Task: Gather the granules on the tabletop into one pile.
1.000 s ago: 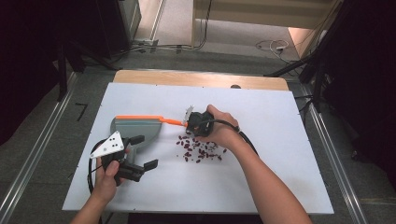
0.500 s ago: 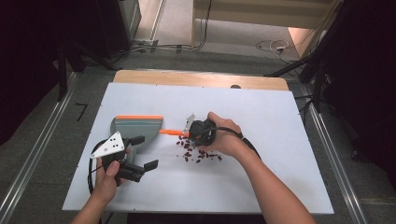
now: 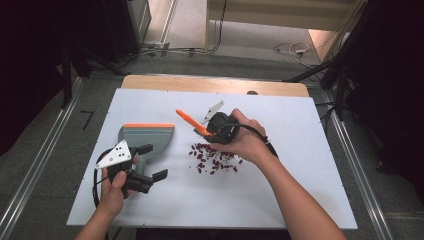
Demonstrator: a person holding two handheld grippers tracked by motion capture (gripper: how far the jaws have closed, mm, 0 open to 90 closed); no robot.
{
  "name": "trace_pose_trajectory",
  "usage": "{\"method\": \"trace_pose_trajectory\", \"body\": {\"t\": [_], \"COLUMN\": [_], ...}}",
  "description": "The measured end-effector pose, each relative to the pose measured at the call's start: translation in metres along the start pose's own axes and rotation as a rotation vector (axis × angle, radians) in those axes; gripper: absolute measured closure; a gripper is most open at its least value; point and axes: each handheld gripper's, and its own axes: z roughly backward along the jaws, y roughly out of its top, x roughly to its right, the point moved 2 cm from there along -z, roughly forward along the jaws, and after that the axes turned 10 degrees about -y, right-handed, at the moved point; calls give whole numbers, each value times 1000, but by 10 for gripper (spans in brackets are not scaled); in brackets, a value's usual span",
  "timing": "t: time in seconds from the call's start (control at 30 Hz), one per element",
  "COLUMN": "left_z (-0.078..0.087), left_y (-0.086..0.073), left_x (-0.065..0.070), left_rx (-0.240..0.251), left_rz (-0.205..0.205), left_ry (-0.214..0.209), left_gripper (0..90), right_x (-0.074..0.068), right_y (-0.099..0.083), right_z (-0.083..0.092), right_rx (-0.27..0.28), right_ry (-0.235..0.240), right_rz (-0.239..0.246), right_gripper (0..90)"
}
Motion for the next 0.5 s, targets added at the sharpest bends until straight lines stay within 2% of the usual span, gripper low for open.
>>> {"method": "trace_pose_trajectory", "body": {"t": [0.1, 0.13, 0.17, 0.2, 0.27, 0.3, 0.33, 0.37, 0.4, 0.47, 0.5], "left_z": [0, 0, 1, 2, 2, 3, 3, 3, 3, 3, 3], "left_y": [0, 0, 0, 0, 1, 1, 1, 1, 1, 1, 1], "left_x": [0, 0, 0, 1, 0, 0, 0, -1, -1, -1, -1], "left_rx": [0, 0, 6, 5, 5, 8, 11, 10, 10, 11, 9], "left_rz": [-1, -1, -3, -2, -3, -1, 2, 1, 0, 0, -2], "left_ry": [3, 3, 1, 2, 5, 6, 6, 7, 6, 6, 7], "left_gripper": [0, 0, 0, 0, 0, 0, 0, 0, 0, 0, 0], "right_x": [-12, -12, -18, -20, -23, -23, -25, -28, -28, -33, -36], "right_y": [8, 8, 11, 13, 15, 15, 16, 19, 19, 21, 21], "right_z": [1, 1, 0, -2, -5, -5, -7, -13, -13, -22, -26], "right_rx": [-25, -25, -24, -17, -8, -8, -12, -45, -45, -88, -110], "right_ry": [115, 115, 172, 205, 259, 259, 294, 354, 354, 407, 418], "right_rz": [-68, -68, -104, -142, -205, -205, -252, -318, -318, -364, -388], "right_gripper": [679, 679, 679, 679, 679, 679, 679, 679, 679, 679, 679]}}
